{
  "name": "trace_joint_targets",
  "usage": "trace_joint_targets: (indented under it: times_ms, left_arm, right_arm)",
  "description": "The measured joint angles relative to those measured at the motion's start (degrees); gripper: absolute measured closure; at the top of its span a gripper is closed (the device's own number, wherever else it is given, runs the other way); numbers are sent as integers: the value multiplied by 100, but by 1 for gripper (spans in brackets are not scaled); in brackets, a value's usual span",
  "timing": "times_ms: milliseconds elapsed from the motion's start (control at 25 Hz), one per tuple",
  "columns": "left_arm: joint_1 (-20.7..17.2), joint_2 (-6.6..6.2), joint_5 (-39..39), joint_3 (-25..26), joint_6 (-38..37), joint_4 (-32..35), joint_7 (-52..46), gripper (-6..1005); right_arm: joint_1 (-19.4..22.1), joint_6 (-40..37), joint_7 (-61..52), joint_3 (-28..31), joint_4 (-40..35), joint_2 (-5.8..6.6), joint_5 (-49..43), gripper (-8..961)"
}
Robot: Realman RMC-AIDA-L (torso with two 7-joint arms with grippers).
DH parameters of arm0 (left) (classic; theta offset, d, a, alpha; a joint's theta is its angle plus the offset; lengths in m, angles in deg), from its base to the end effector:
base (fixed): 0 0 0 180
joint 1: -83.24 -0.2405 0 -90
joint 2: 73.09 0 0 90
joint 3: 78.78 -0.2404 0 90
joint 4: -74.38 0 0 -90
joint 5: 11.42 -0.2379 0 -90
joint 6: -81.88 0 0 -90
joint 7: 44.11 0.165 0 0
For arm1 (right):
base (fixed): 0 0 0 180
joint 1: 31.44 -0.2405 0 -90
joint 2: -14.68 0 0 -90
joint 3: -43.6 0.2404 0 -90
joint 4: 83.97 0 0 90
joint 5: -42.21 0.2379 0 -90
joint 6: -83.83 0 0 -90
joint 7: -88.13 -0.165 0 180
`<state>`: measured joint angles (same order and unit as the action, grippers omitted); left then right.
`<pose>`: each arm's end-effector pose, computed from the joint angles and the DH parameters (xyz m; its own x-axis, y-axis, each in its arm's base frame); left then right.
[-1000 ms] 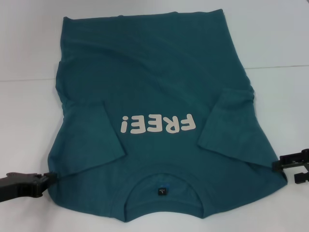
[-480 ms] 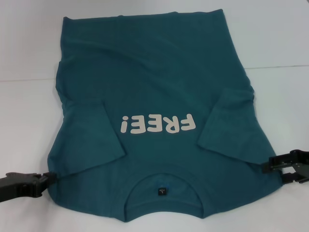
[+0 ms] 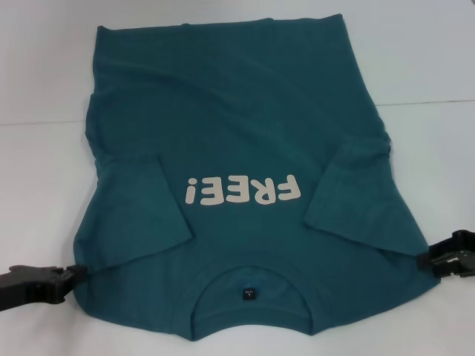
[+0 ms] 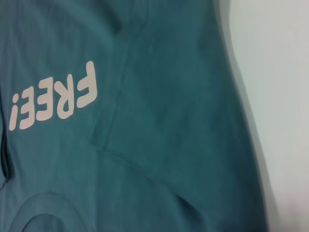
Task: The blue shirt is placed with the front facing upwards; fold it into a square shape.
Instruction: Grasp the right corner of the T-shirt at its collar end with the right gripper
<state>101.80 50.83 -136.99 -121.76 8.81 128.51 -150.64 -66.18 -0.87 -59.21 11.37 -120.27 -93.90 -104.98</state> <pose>-0.3335 0.3390 0.0067 0.5733 0.6934 0.4365 0.8192 -0.4775 -0.3176 0.3513 0.3603 0.0588 -0.0408 -0.9610 -0.2734 -0.9863 0.0824 -0.1426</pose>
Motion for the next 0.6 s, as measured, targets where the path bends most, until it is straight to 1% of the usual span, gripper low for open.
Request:
trace_joint_targets:
  times_ms: [160,360,400,480,600]
  left_arm:
    - [-16,0,0,1,-7,0,0,997]
    - [-17,0,0,8,-19,0,0,996]
    - [-13,0,0,9,-24,0,0,996]
    - [-1,0,0,9,-34,3,-4,996]
    - [10,0,-1,10,-84,33,-30,996]
  right_arm:
    - [8,20,28,-31,-9,15,-20,475]
    - [36,13,124,-36,-75,43,-20,718]
    - [37,-15,139,-36,-82,61,-21,747]
    - [39,-107,146,-20,-91,145,-18,806]
    - [71,-323,156,52,-131,306,11,895]
